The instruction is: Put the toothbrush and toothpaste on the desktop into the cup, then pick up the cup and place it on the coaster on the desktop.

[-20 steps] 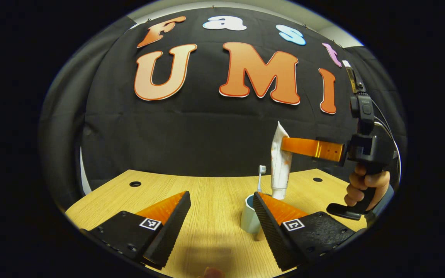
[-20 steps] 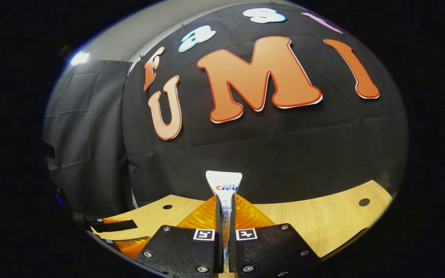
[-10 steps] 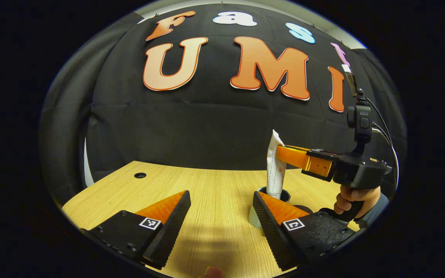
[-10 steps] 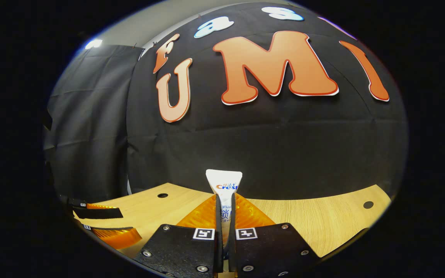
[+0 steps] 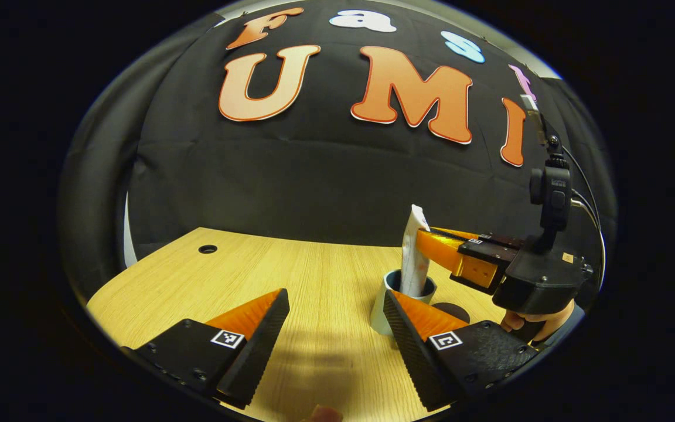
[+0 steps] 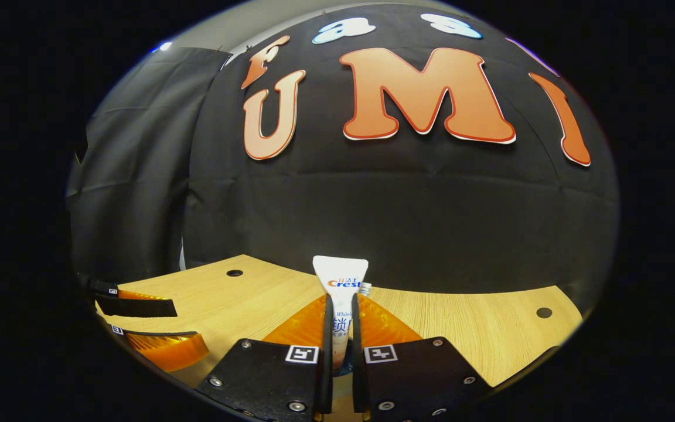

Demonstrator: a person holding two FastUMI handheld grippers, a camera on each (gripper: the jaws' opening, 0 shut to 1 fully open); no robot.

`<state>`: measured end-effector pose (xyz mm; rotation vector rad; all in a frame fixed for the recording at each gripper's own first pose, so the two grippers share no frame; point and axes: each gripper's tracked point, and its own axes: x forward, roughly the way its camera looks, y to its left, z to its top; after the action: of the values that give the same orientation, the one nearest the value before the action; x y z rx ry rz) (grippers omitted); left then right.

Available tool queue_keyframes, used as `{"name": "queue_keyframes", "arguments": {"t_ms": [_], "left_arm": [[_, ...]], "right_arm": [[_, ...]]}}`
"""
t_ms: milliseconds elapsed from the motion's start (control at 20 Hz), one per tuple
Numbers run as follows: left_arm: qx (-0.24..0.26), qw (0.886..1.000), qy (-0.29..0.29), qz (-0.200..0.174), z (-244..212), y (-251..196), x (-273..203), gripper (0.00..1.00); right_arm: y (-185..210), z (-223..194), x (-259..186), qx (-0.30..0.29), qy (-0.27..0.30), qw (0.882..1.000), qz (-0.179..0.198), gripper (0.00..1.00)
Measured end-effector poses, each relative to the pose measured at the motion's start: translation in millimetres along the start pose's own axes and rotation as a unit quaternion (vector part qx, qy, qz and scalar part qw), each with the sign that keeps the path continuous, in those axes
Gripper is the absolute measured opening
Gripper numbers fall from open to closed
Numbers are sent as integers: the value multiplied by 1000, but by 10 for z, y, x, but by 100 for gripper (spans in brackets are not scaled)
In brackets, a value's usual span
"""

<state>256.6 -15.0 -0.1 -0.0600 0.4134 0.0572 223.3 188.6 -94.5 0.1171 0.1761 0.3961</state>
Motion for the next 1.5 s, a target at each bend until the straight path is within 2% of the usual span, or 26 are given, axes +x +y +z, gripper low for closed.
{"name": "queue_keyframes", "arguments": {"t_ms": [250,500,600,650,700,750,800,850,950,1000,1050,1100,1150,1250,1500], "left_arm": [[36,999,-4,-4,-13,-159,-2,98],[38,999,11,-22,-59,-401,64,97],[40,999,20,-31,-54,-484,111,97],[34,998,26,-37,-29,-528,145,97],[28,998,35,-43,-13,-574,177,98],[24,998,44,-49,-8,-594,207,97],[22,997,52,-53,22,-640,237,98],[23,996,62,-56,40,-680,289,97],[20,993,94,-65,0,-782,388,97],[17,991,114,-70,-46,-814,430,97],[17,987,140,-77,-83,-868,468,97],[17,984,159,-79,-79,-888,464,97],[23,981,175,-78,-64,-880,490,97],[29,976,202,-74,-68,-898,563,97],[-6,955,288,-75,-201,-1002,604,96]], "right_arm": [[-122,-24,-146,11,15,1000,-10,18],[-331,167,-434,21,3,1000,-19,19],[-466,219,-593,18,3,999,-30,30],[-524,245,-664,18,3,999,-33,40],[-570,281,-751,17,4,999,-35,45],[-622,315,-837,16,6,999,-37,54],[-675,364,-930,12,5,999,-39,53],[-750,409,-1031,4,7,999,-46,66],[-886,514,-1234,-9,5,998,-56,79],[-947,582,-1329,-10,4,998,-60,82],[-1004,618,-1415,-8,6,998,-63,82],[-1052,628,-1500,1,10,998,-67,88],[-1086,629,-1585,10,16,998,-66,90],[-1083,643,-1748,21,22,998,-60,91],[-1189,740,-2033,18,17,997,-69,93]]}}
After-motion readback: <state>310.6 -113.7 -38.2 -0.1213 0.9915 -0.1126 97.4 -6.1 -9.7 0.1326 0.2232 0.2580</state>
